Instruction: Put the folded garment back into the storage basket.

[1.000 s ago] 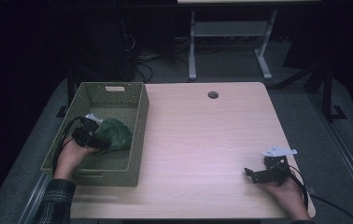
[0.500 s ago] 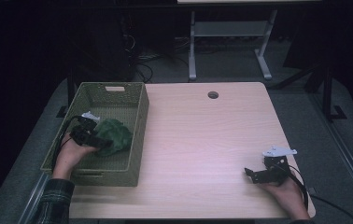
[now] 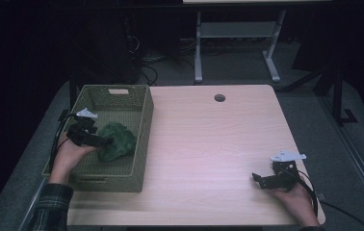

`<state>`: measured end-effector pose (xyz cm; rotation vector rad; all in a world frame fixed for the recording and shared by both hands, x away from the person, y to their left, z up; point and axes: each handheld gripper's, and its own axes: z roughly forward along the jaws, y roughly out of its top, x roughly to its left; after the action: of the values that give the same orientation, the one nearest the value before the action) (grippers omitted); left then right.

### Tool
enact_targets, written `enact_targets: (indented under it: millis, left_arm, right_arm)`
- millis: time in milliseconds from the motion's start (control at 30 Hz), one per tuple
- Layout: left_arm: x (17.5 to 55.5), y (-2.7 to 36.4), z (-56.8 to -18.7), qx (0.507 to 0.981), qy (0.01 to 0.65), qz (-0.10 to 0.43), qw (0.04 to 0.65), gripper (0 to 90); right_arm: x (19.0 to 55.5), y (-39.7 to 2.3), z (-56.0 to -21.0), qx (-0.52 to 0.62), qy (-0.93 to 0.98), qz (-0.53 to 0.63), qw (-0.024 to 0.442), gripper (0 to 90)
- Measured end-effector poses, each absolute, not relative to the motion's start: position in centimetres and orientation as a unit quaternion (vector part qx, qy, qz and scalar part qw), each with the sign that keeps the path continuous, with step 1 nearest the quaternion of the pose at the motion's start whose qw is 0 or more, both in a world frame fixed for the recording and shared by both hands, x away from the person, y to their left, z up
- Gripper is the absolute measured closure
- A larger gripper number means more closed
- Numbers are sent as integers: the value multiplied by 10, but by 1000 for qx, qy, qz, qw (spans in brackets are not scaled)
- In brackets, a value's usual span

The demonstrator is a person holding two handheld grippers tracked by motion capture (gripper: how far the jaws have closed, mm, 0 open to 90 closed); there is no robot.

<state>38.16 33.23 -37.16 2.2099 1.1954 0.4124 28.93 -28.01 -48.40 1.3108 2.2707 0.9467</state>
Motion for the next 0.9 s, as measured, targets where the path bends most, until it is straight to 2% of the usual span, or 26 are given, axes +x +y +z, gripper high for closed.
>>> enact_targets:
  millis: [267,633,900]
  left_arm:
    - [376,317,-356,826,436,156,321,135]
    - [371,266,-329,829,396,154,363,136]
    - [365,220,-323,837,368,139,381,137]
  right_arm:
    - [289,-280,-484,463,802,334,176,0]
    - [289,-280,-484,464,801,334,176,0]
    - [289,-280,-484,463,802,333,176,0]
